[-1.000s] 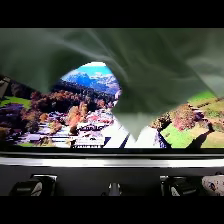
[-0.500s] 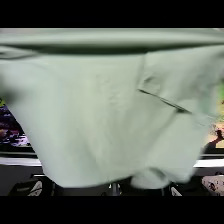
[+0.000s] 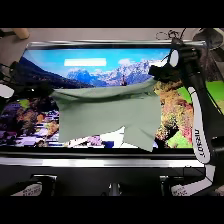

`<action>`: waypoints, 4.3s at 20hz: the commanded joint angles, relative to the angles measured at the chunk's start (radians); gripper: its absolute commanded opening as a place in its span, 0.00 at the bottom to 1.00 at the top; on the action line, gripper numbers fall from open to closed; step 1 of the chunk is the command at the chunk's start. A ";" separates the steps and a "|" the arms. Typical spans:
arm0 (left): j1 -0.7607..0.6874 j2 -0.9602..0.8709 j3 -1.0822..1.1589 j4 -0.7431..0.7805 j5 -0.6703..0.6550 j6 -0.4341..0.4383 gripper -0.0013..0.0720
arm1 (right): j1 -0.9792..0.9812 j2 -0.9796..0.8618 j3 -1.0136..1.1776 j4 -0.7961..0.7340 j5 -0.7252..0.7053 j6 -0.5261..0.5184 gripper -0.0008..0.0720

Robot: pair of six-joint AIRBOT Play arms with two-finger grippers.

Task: Fold the shirts.

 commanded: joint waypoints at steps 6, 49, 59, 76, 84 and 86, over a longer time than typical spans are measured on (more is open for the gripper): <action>0.211 -0.092 0.091 0.084 -0.492 0.084 0.84 | -0.245 -0.006 0.021 0.223 0.353 -0.308 0.73; 0.095 0.610 0.826 0.148 -0.235 0.136 0.06 | -0.362 1.047 0.024 0.215 -0.126 -0.559 0.04; 0.087 0.240 0.674 0.214 -0.621 0.135 0.06 | -0.361 0.589 0.005 0.227 0.349 -0.530 0.04; 0.064 -0.503 0.547 0.164 -0.164 0.104 0.06 | -0.196 -0.077 -0.101 0.280 -0.224 -0.403 0.04; 0.060 -0.502 0.346 0.257 -0.663 0.147 0.06 | -0.157 -0.023 -0.393 0.311 0.257 -0.408 0.05; 0.063 -0.502 0.335 0.255 -0.671 0.143 0.31 | -0.148 -0.018 -0.407 0.351 0.206 -0.329 0.16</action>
